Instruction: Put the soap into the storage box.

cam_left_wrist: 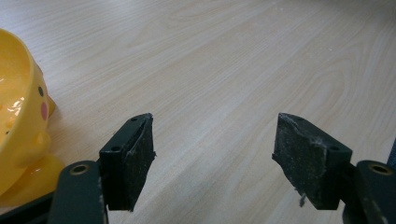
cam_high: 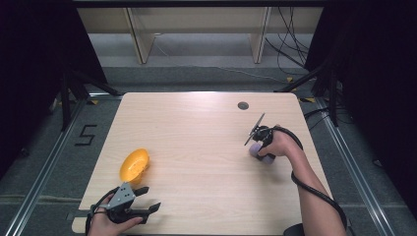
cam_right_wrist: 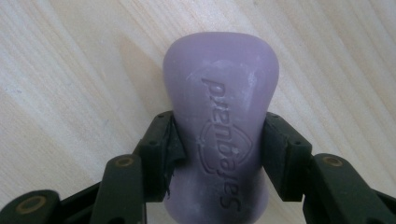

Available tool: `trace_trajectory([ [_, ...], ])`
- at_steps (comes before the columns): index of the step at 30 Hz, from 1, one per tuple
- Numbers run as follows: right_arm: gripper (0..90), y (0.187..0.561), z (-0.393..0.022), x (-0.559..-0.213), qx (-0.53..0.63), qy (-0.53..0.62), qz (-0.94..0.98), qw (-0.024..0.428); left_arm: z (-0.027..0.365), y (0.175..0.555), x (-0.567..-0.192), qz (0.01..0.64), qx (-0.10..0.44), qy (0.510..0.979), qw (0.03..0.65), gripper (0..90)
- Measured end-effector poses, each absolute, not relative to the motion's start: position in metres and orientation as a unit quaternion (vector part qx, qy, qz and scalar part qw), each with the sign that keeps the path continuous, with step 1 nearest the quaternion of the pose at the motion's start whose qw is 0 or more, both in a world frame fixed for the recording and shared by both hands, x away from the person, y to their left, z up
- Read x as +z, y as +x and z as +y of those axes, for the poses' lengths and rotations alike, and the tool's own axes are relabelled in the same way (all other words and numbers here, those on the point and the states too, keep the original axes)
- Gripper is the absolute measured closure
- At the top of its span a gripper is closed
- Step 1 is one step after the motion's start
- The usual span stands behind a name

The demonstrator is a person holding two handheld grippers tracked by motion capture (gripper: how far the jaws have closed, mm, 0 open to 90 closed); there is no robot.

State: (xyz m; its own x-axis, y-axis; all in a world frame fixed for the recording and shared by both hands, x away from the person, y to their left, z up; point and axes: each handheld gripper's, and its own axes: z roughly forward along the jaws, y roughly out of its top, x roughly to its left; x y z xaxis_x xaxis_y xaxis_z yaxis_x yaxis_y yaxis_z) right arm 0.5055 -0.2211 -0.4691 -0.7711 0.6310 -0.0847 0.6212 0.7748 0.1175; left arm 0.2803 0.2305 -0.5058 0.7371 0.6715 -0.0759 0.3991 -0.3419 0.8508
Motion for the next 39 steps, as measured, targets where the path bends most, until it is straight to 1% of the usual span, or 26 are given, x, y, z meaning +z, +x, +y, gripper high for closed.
trace_trajectory([
  [2, 50.0, 0.504, -0.222, -0.470, 0.046, 0.330, 0.940, 0.067, 0.230, 0.280, -0.506, 0.340, 0.136, 0.806, 0.466, 28.0],
  [3, 50.0, 0.503, -0.224, -0.469, 0.051, 0.320, 0.943, 0.073, 0.230, 0.281, -0.506, 0.330, 0.143, 0.809, 0.465, 28.0],
  [7, 50.0, 0.497, -0.224, -0.470, 0.060, 0.324, 0.941, 0.081, 0.230, 0.281, -0.506, 0.328, 0.147, 0.812, 0.461, 28.0],
  [8, 50.0, 0.495, -0.224, -0.470, 0.062, 0.320, 0.941, 0.085, 0.229, 0.281, -0.507, 0.331, 0.143, 0.807, 0.467, 28.0],
  [14, 50.1, 0.482, -0.224, -0.470, 0.075, 0.290, 0.946, 0.121, 0.229, 0.281, -0.507, 0.331, 0.146, 0.809, 0.463, 28.0],
  [16, 50.1, 0.478, -0.224, -0.470, 0.077, 0.280, 0.948, 0.131, 0.228, 0.281, -0.508, 0.343, 0.134, 0.804, 0.468, 28.0],
  [21, 50.1, 0.467, -0.225, -0.467, 0.083, 0.264, 0.949, 0.151, 0.229, 0.282, -0.507, 0.331, 0.140, 0.811, 0.463, 28.0],
  [23, 50.1, 0.466, -0.226, -0.466, 0.085, 0.258, 0.950, 0.152, 0.229, 0.282, -0.507, 0.331, 0.139, 0.812, 0.461, 28.0],
  [25, 50.1, 0.462, -0.225, -0.464, 0.090, 0.253, 0.949, 0.166, 0.229, 0.282, -0.507, 0.331, 0.137, 0.811, 0.462, 28.0],
  [33, 50.0, 0.446, -0.220, -0.454, 0.099, 0.232, 0.949, 0.189, 0.228, 0.282, -0.508, 0.333, 0.137, 0.807, 0.467, 28.0],
  [35, 50.0, 0.444, -0.219, -0.452, 0.096, 0.220, 0.952, 0.192, 0.229, 0.282, -0.507, 0.330, 0.138, 0.812, 0.460, 28.0],
  [36, 50.0, 0.442, -0.219, -0.452, 0.095, 0.221, 0.950, 0.200, 0.228, 0.282, -0.508, 0.333, 0.135, 0.808, 0.467, 28.0],
  [37, 50.1, 0.439, -0.218, -0.450, 0.100, 0.214, 0.951, 0.197, 0.228, 0.282, -0.508, 0.333, 0.135, 0.808, 0.467, 28.0],
  [39, 50.0, 0.438, -0.217, -0.449, 0.096, 0.214, 0.950, 0.206, 0.229, 0.282, -0.507, 0.330, 0.137, 0.813, 0.460, 28.0],
])
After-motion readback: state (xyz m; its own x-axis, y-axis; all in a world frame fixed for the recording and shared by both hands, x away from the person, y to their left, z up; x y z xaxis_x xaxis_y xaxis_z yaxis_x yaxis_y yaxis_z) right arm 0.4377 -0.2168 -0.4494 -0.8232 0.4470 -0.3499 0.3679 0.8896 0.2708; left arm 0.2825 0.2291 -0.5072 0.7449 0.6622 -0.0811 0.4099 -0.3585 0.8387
